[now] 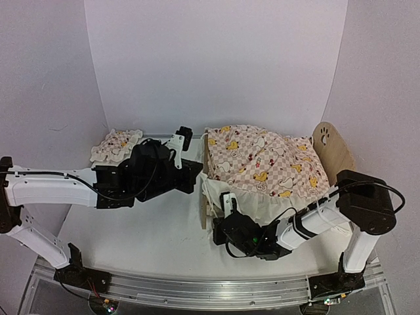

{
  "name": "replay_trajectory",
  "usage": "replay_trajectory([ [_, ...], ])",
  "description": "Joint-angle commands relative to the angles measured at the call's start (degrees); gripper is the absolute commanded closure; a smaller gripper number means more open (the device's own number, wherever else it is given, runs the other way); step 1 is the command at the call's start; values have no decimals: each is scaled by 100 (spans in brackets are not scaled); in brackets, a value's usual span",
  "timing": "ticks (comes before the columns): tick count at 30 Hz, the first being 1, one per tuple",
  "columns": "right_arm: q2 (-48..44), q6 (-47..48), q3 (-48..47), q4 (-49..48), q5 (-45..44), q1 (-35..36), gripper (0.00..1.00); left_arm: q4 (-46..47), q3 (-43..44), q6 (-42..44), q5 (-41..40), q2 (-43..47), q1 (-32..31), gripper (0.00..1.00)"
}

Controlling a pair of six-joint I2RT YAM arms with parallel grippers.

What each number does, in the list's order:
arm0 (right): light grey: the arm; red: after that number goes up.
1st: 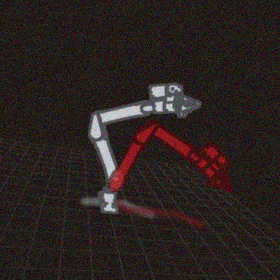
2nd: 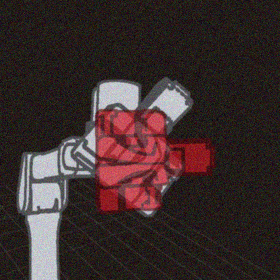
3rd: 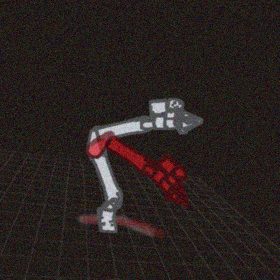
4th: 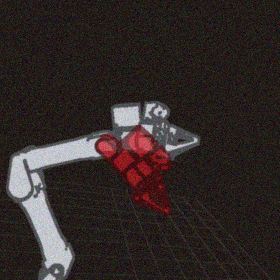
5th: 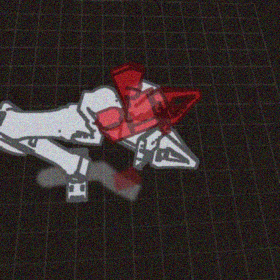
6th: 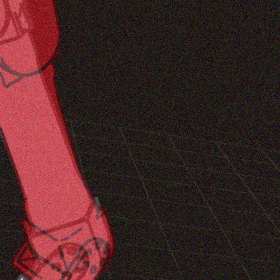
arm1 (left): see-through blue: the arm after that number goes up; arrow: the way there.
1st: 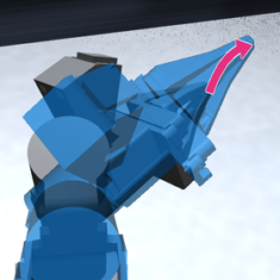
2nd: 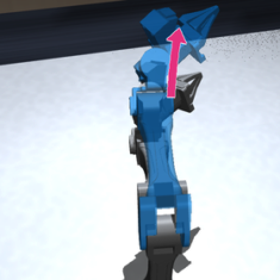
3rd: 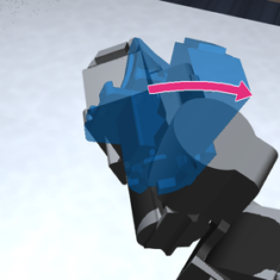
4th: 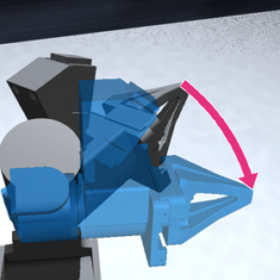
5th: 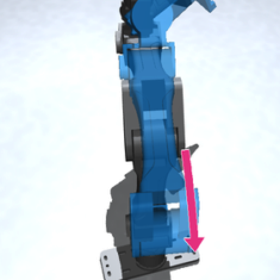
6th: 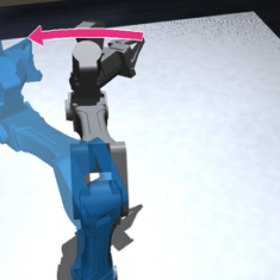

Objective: Set up the pet bed

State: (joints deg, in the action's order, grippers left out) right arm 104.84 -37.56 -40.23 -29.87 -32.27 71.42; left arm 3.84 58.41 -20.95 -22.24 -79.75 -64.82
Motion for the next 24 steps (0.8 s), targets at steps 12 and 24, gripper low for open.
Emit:
replay_trajectory([
  [12, 102, -6, -84, 1233, -103, -119, 100, 618, -1969, -1185, 1951, 2302, 23, 100],
  [24, -2029, 785, 123, 2873, 1976, 103, 34, 802, -2773, -2095, 1719, 672, -179, 43],
])
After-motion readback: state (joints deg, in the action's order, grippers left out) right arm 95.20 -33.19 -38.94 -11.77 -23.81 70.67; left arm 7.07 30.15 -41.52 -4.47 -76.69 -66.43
